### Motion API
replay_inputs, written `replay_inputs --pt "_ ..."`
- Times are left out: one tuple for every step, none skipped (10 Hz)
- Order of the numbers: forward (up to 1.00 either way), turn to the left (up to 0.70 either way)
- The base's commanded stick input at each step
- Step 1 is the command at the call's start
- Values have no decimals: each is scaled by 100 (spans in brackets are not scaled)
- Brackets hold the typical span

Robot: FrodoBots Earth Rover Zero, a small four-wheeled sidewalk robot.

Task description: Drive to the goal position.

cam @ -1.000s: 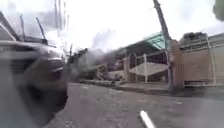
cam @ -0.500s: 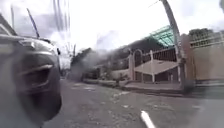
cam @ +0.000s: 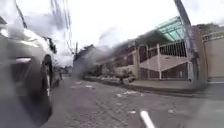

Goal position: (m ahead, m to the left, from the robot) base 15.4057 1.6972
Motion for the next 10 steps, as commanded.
replay_inputs --pt "85 0" --pt "85 0" --pt "85 0" --pt "85 3" --pt "85 14" --pt "85 34" --pt "85 34" --pt "85 34" --pt "85 34" --pt "85 32"
